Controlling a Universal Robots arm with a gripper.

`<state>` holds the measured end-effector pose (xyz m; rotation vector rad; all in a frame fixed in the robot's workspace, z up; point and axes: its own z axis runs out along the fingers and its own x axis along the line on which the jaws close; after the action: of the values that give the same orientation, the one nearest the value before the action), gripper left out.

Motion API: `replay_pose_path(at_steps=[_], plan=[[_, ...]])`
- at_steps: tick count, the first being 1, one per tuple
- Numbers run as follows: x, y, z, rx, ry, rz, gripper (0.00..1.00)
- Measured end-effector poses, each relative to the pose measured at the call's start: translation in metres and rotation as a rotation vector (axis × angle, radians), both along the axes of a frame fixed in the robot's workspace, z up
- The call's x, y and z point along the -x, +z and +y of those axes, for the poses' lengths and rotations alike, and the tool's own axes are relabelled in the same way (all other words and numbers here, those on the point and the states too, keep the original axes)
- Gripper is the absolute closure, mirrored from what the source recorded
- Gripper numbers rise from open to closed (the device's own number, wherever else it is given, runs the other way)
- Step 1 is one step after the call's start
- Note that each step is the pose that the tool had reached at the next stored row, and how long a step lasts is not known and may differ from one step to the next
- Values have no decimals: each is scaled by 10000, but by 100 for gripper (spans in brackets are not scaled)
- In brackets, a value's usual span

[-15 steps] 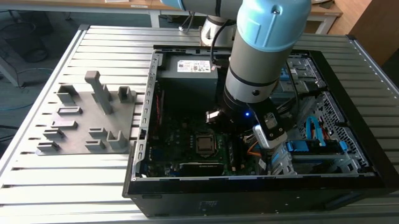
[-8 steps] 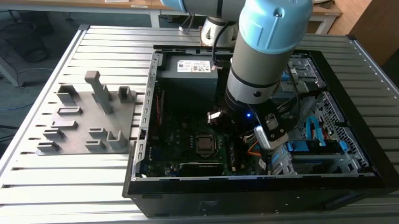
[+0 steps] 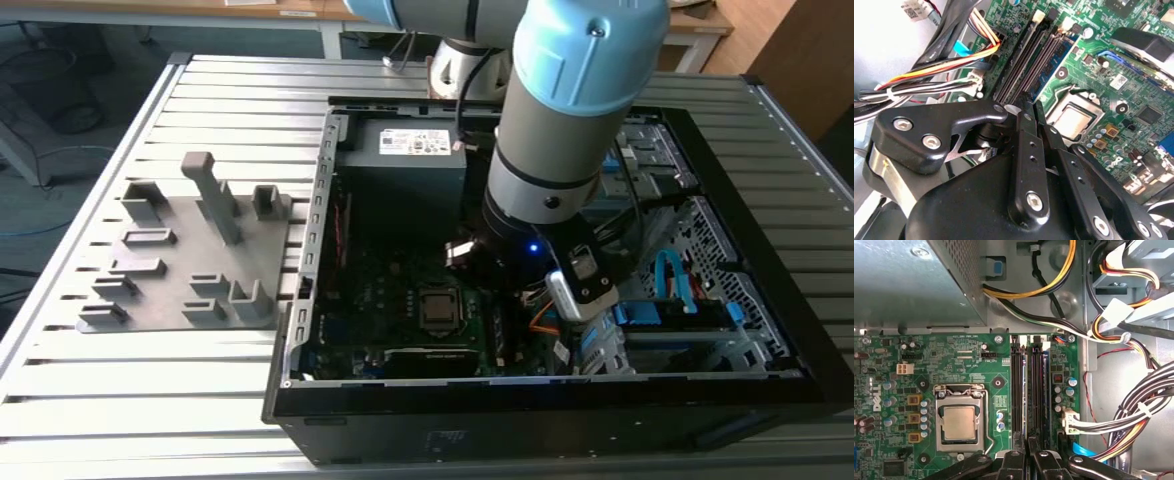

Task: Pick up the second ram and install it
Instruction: 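Insert the second ram into the second slot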

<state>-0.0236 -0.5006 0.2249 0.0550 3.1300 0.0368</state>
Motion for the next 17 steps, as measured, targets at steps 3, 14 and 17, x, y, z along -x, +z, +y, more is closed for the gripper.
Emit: replay_pose_path(at_steps=[3, 14, 17], plan=[[-7, -6, 4, 5, -1, 0, 86], [-7, -36, 49, 56, 0, -1, 86], [-7, -35, 48, 138, 0, 1, 86]])
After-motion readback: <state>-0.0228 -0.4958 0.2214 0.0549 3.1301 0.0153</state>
